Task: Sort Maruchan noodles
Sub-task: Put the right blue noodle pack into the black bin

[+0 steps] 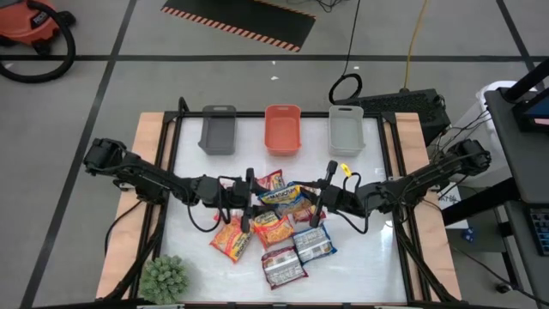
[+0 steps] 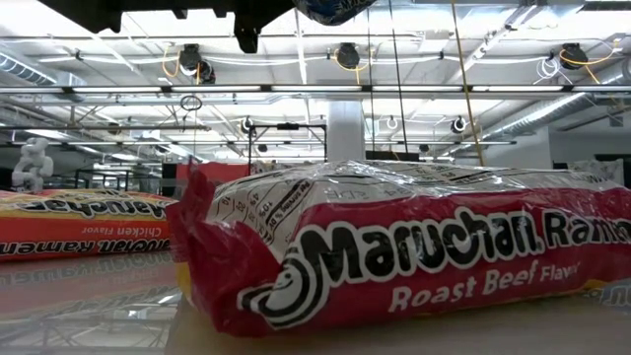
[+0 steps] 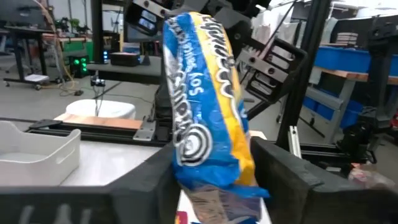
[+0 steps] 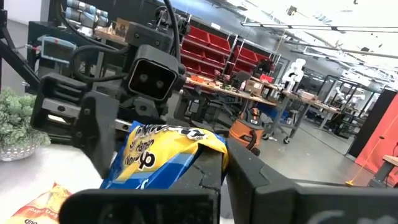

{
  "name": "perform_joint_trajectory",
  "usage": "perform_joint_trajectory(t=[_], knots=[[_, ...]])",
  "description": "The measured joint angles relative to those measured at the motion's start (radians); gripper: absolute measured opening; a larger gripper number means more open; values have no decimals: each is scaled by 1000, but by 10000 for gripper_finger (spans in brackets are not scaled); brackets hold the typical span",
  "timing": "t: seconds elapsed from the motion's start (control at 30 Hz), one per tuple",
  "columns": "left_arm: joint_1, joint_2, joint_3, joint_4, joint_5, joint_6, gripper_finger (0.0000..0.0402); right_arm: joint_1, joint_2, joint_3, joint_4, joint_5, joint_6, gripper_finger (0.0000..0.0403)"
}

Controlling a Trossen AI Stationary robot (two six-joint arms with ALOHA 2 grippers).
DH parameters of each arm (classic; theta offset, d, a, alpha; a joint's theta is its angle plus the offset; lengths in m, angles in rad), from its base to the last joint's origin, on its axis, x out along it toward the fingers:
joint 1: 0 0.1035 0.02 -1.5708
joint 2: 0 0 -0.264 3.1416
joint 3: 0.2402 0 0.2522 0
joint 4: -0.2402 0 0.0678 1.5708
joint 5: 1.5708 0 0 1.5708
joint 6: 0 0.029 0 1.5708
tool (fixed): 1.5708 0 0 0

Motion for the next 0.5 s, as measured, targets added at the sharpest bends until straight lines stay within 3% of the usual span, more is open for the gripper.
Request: perform_joint_trajectory(t=[0.2, 0.5], knots=[[0, 0, -1, -8, -11, 10, 115, 0, 0, 0, -6, 0, -12, 0], [0, 0, -1, -15, -26, 40, 119, 0, 0, 0, -15, 9, -31, 17]])
